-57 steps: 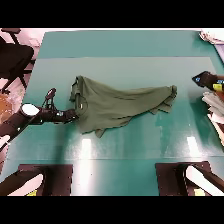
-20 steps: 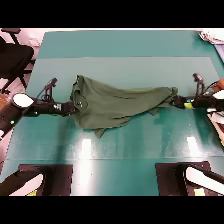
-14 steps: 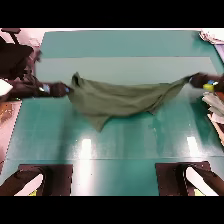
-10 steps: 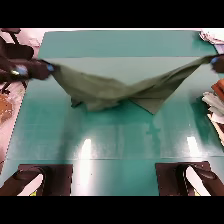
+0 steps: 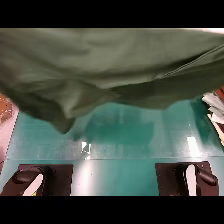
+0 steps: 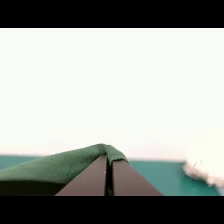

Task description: Fold the shirts.

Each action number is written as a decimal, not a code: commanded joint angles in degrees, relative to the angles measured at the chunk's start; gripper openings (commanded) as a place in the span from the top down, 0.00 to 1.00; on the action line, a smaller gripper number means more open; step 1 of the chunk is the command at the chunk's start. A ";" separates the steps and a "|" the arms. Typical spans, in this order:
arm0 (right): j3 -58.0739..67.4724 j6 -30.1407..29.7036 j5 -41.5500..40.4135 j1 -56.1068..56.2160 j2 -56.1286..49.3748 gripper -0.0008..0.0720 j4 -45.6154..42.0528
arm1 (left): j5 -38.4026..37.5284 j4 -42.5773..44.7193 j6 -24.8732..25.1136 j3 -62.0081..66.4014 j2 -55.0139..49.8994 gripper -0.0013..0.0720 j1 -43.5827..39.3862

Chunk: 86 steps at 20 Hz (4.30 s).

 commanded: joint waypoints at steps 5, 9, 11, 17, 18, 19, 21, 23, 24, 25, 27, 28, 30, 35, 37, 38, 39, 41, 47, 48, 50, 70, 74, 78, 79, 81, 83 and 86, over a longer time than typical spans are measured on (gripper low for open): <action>3.98 -0.50 -4.85 -2.38 5.73 0.96 0.02 | -0.33 7.45 1.40 7.30 5.60 0.94 -0.02; -2.69 -0.48 -1.70 -2.38 5.73 0.96 0.79 | -1.55 4.52 0.24 -1.68 5.55 0.94 -0.02; -8.20 -0.52 -0.44 -2.38 5.73 0.96 1.53 | -1.84 2.12 -1.73 -9.51 5.55 0.94 -0.02; -25.31 -0.59 -1.92 -2.14 3.52 0.96 1.99 | 6.82 -7.61 -2.10 -39.08 3.04 0.94 -0.02; -28.22 -1.27 -4.13 -1.07 2.32 0.95 1.99 | 10.97 -8.46 -2.05 -43.56 2.40 0.94 -0.02; -30.60 -2.01 -6.80 0.48 0.52 0.96 1.99 | 16.41 -9.01 -2.05 -48.00 1.42 0.94 -0.02; -34.40 -3.54 -12.68 4.72 -4.68 0.96 1.97 | 27.80 -9.07 -2.03 -54.47 -0.98 0.94 -0.02; -36.44 -5.53 -17.94 10.01 -11.06 0.96 1.84 | 38.07 -9.14 -2.05 -58.21 -3.69 0.94 -0.02; -36.68 -6.58 -20.31 12.90 -14.53 0.96 1.79 | 42.14 -9.18 -2.05 -58.97 -5.44 0.94 -0.02; -36.65 -7.48 -23.06 15.80 -18.12 0.95 1.81 | 45.79 -9.64 -2.05 -59.10 -7.74 0.94 -0.02; -36.65 -7.48 -29.66 21.00 -24.02 0.96 1.70 | 51.89 -10.64 -2.03 -59.10 -12.52 0.94 -0.02; -36.65 -7.45 -33.46 23.32 -26.77 0.95 1.70 | 54.18 -10.62 -2.03 -59.10 -14.73 0.94 -0.02; -36.63 -7.43 -40.83 26.93 -31.52 0.95 1.77 | 58.07 -10.60 -2.03 -59.10 -19.02 0.94 -0.02; -33.70 -7.43 -47.63 30.25 -41.75 0.96 1.73 | 66.12 -10.62 -2.19 -58.31 -25.83 0.94 -0.04; -30.03 -7.43 -46.77 30.23 -46.58 0.96 1.75 | 66.88 -10.60 -2.23 -56.26 -28.52 0.94 -0.04; -28.15 -7.43 -45.75 30.21 -48.83 0.96 1.73 | 66.79 -10.60 -2.23 -55.01 -29.86 0.94 -0.04; -26.29 -7.43 -44.96 30.21 -51.06 0.95 1.73 | 66.66 -10.60 -2.21 -53.57 -31.67 0.94 -0.04; -21.88 -7.43 -42.60 30.23 -55.74 0.95 1.75 | 66.45 -10.58 -2.08 -51.30 -35.08 0.94 -0.02; -11.61 -7.39 -37.53 30.23 -65.44 0.95 1.79 | 70.47 -10.32 -2.03 -50.36 -39.52 0.94 -0.02; -10.69 -7.41 -37.09 30.23 -66.25 0.95 1.81 | 71.80 -10.32 -2.01 -50.36 -39.52 0.94 -0.02; -9.29 -7.39 -35.76 30.23 -67.06 0.94 1.79 | 75.23 -10.29 -1.97 -50.36 -39.50 0.94 -0.02; -15.08 -1.97 11.96 8.15 -48.65 0.24 1.53 | -11.32 -10.43 9.09 -41.83 -28.98 0.15 31.63; -22.53 -1.99 10.51 7.48 -41.46 0.24 1.36 | -12.66 -13.49 9.38 -45.75 -30.77 0.15 32.00; -27.15 -2.03 9.35 7.45 -36.92 0.24 1.22 | -12.52 -23.37 15.89 -50.82 -36.74 0.02 32.00; -27.82 -2.16 9.33 7.48 -36.11 0.24 1.29 | -11.78 -24.30 16.52 -51.45 -38.10 0.02 32.00; -28.68 -2.29 9.35 7.48 -35.34 0.24 1.36 | -7.23 -24.17 16.37 -51.58 -39.95 0.02 32.00; -28.74 -2.29 10.23 7.48 -35.47 0.24 1.29 | -4.17 -23.15 16.37 -51.91 -40.76 0.02 32.00; -28.74 -2.27 9.99 7.48 -35.47 0.24 1.42 | -3.17 -18.10 13.99 -51.93 -41.64 0.02 32.00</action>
